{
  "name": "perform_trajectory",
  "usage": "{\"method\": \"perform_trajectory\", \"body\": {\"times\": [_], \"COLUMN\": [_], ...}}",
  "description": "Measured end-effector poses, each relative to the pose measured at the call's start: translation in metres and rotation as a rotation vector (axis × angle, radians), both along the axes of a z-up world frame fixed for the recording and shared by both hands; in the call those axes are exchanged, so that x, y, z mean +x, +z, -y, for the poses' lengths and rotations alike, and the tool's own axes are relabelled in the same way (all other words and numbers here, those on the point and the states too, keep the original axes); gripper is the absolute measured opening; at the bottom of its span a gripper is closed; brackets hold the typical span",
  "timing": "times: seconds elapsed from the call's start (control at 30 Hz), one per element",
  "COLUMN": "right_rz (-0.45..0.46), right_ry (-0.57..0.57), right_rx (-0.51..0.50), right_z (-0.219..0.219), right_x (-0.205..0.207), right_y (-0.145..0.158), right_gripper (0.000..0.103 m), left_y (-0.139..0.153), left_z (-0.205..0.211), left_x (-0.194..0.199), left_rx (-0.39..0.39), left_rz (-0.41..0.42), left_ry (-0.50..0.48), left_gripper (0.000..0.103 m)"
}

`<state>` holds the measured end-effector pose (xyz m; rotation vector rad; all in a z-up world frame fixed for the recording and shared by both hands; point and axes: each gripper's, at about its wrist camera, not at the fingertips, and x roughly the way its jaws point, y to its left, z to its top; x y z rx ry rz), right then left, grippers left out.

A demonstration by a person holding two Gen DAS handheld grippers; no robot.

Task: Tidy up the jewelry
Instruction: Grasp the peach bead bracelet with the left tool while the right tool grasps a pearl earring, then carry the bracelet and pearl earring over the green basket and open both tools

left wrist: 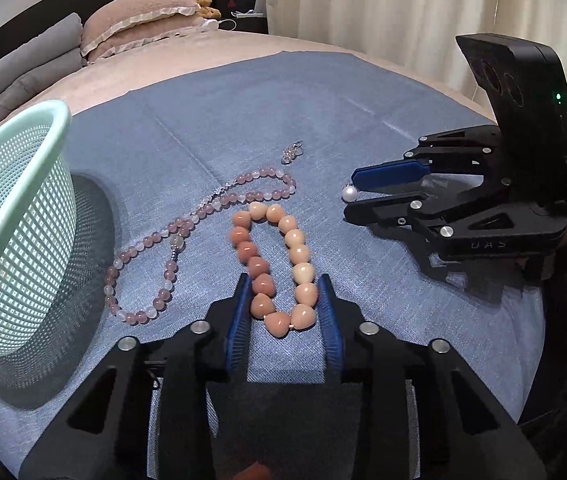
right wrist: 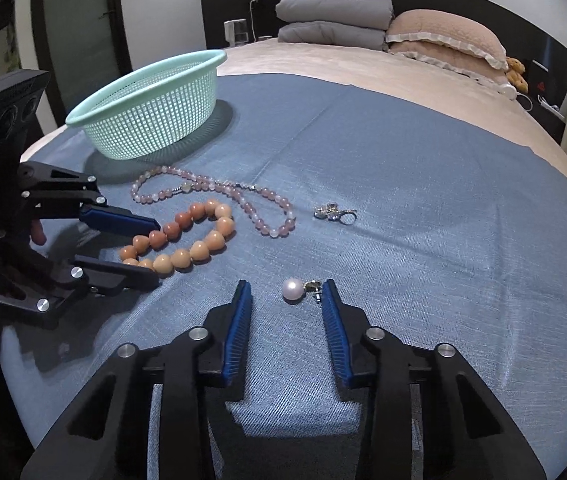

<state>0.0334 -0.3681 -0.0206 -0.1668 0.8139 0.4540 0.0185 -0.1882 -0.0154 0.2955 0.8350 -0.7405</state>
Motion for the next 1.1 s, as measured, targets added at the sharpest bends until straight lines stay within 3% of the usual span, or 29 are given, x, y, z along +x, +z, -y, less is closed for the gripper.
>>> {"method": "perform_trajectory", "body": {"times": [0.1,0.23,0.6,0.83,1.1], "right_rz": [-0.001,0.006,0.052,0.105,0.165], "right_ry": [-0.003,-0.015,-0.026,-0.003,0.051], "right_rx": [0.0,0.004,0.002,0.014,0.019], "right_z": [-0.002,-0.001,0.003,-0.005,-0.035], "right_x": [0.0,-0.003,-0.011,-0.012,-0.003], "right_y": [0.001,0.004,0.021,0.046,0.074], "right_gripper": [0.017,0.009,0.009,0.009,0.009], "left_y": [0.001,0.005,0.027,0.059,0.103], "left_z": [0.001,0.0,-0.011,-0.023,-0.06], "left_x": [-0.001,-0.006,-0.011,-0.018,-0.013], "left_rx": [-0.004,0.004,-0.041,-0.088,-0.126], "left_rz": [-0.004,0.011,0.042,0.106,0.196], "left_ry": [0.0,0.012,0.033,0.044,0.124], "left_gripper": [0.027,0.012,0.012,0.012,0.012]}}
